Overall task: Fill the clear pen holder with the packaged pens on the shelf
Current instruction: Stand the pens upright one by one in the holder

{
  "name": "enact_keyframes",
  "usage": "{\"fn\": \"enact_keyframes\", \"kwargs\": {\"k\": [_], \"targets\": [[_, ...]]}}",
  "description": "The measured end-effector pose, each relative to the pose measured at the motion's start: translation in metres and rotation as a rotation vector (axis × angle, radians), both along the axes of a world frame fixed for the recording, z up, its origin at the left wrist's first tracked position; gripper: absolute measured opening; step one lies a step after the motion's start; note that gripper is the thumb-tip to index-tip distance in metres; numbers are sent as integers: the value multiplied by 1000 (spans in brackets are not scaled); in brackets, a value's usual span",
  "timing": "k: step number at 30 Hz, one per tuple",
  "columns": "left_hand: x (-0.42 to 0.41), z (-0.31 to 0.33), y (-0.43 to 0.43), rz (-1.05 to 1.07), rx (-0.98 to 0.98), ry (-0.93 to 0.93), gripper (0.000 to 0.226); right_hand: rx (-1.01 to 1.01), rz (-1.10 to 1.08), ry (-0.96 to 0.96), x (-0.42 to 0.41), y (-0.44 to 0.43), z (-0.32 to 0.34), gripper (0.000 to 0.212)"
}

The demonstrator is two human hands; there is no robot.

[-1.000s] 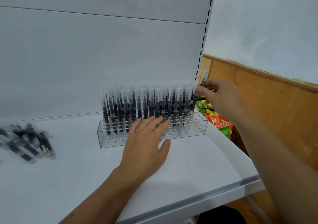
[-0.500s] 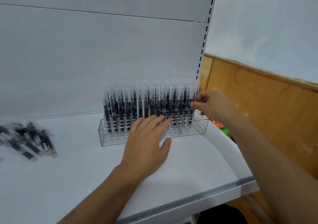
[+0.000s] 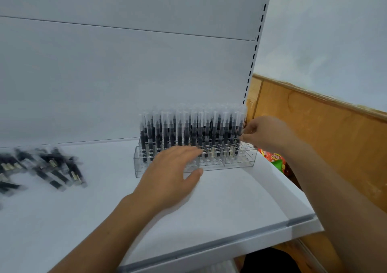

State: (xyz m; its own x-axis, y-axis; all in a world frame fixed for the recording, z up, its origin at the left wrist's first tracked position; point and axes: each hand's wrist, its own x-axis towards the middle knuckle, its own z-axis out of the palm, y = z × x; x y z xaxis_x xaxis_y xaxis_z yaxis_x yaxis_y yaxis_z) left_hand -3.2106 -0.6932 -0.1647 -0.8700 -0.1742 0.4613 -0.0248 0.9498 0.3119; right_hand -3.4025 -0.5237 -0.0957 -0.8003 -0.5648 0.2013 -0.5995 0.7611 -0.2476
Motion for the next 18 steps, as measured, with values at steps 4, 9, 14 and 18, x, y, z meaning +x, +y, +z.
{"fn": "enact_keyframes", "kwargs": {"k": [4, 9, 14, 18], "targets": [[45, 5, -37, 99, 16, 15, 38, 94, 71, -32, 31, -20, 19, 23], [109, -3, -87, 332, 74, 4, 29, 89, 373, -162, 101, -91, 21, 22], [163, -11, -128, 523, 88, -6, 27, 61, 685, -171, 176, -176, -8, 17], [190, -21, -158, 644, 11, -32, 56, 15, 789, -137, 213, -234, -35, 28]]}}
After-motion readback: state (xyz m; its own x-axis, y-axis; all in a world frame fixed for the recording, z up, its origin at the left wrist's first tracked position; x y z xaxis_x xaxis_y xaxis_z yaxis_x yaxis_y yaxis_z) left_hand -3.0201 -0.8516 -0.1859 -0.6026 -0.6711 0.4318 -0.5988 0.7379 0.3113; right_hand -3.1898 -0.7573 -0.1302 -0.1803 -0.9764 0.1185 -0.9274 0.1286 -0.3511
